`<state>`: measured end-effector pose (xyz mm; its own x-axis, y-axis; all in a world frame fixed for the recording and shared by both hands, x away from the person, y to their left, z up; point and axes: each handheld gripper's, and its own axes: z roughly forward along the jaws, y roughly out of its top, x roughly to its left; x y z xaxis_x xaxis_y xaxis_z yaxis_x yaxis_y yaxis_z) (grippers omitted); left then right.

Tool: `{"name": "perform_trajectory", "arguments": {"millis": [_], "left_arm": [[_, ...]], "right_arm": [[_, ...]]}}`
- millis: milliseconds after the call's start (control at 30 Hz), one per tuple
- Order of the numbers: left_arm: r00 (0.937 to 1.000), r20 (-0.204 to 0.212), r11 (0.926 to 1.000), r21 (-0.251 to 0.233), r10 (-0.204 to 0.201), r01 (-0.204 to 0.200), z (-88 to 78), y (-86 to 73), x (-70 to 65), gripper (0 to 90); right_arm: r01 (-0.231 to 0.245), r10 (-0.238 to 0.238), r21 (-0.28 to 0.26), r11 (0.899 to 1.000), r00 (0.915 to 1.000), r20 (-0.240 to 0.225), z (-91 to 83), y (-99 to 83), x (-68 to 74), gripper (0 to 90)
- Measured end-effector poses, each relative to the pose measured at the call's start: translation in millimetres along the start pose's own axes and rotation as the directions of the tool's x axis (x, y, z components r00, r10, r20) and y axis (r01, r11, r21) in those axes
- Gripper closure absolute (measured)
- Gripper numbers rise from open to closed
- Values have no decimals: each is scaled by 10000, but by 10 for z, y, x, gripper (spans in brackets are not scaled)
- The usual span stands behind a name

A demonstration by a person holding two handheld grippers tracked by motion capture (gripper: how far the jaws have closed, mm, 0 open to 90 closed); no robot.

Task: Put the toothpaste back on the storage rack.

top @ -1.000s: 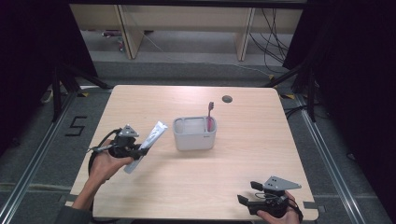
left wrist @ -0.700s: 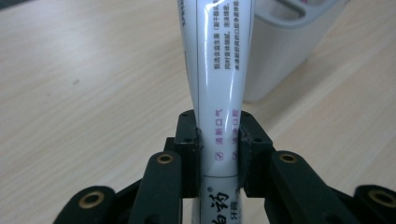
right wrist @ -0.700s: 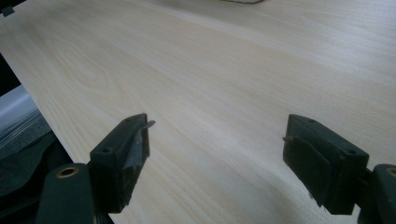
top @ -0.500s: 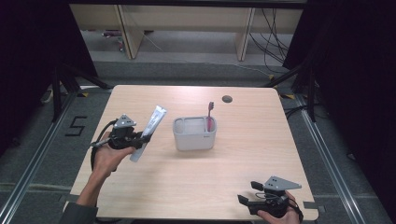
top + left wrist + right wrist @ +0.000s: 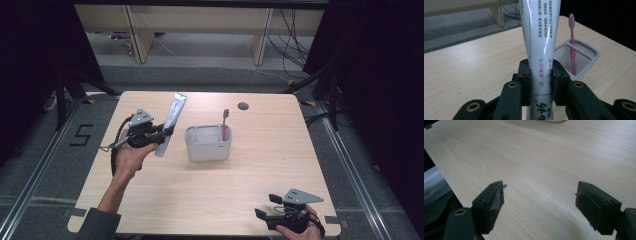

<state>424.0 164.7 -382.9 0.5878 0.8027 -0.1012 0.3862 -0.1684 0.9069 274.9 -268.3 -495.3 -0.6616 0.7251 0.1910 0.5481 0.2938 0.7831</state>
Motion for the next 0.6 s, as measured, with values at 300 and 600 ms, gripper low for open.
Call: {"name": "perform_trajectory", "arguments": {"millis": [300, 600], "left_arm": [[9998, 146, 9963, -837, -159, 171, 153, 157, -152, 728], [9991, 316, 9921, -1217, -278, 314, 308, 272, -279, 727]], "right_arm": [[-17, 17, -123, 9999, 10000, -8, 5, -2, -2, 235], [11, -11, -36, 10000, 10000, 27, -12, 1, -9, 235]]}}
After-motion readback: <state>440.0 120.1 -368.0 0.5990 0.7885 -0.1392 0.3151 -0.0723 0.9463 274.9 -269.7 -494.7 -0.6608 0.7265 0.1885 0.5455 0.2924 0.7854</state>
